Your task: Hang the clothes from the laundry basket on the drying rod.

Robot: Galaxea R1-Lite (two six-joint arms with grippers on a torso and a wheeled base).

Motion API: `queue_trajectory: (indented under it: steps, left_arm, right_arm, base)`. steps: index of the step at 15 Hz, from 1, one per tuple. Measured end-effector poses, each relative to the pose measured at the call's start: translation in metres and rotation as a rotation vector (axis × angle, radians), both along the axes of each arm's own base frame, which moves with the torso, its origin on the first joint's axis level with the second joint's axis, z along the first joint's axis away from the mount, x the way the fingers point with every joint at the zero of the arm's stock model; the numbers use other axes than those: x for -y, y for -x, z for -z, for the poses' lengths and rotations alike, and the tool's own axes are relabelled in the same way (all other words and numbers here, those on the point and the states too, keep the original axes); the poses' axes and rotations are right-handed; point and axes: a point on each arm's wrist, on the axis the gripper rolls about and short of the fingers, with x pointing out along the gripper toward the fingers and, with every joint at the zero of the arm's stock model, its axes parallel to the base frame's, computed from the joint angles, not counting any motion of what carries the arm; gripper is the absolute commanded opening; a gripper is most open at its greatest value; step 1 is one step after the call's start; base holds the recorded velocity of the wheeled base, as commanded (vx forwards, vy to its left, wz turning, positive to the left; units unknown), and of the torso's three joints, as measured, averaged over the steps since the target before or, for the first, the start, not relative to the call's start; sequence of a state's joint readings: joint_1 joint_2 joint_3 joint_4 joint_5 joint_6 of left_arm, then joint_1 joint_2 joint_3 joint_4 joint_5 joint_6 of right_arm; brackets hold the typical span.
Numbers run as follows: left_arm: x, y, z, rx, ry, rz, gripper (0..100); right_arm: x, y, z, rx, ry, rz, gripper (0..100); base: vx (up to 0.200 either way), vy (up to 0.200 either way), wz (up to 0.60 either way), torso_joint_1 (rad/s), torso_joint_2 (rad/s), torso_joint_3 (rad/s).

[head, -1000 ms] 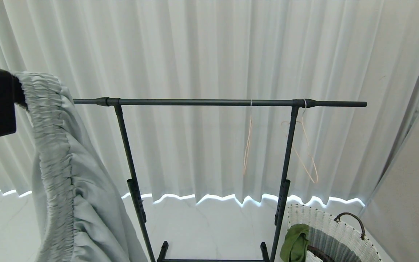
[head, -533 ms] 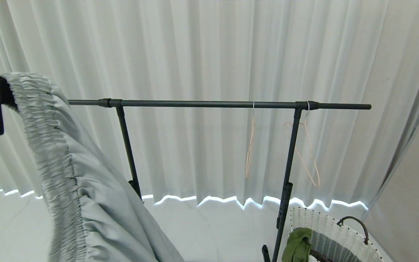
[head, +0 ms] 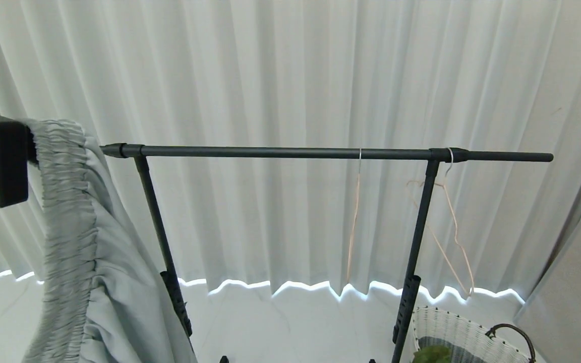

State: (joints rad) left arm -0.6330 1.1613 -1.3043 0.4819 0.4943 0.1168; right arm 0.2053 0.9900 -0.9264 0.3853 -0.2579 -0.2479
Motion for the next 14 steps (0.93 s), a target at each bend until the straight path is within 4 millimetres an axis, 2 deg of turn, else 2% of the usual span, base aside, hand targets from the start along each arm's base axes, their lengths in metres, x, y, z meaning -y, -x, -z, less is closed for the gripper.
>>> queue_trajectory:
  steps: [4,10,14]
  left_arm:
    - [0.003,-0.004,0.010,-0.003,-0.002,0.002,0]
    - [0.008,-0.010,0.039,-0.047,-0.039,0.004,0]
    - [0.008,-0.010,0.049,-0.067,-0.084,0.019,0]
  right_arm:
    - [-0.002,-0.011,0.013,0.003,-0.007,0.000,100]
    - [-0.011,-0.043,0.045,-0.078,-0.122,0.012,100]
    - [-0.026,-0.072,0.071,-0.131,-0.216,0.031,100]
  base:
    - [0.200,0.000,0.00,0.002,0.00,0.004]
    - [0.000,0.000,0.00,0.000,0.00,0.000]
    - [0.000,0.000,0.00,0.000,0.00,0.000]
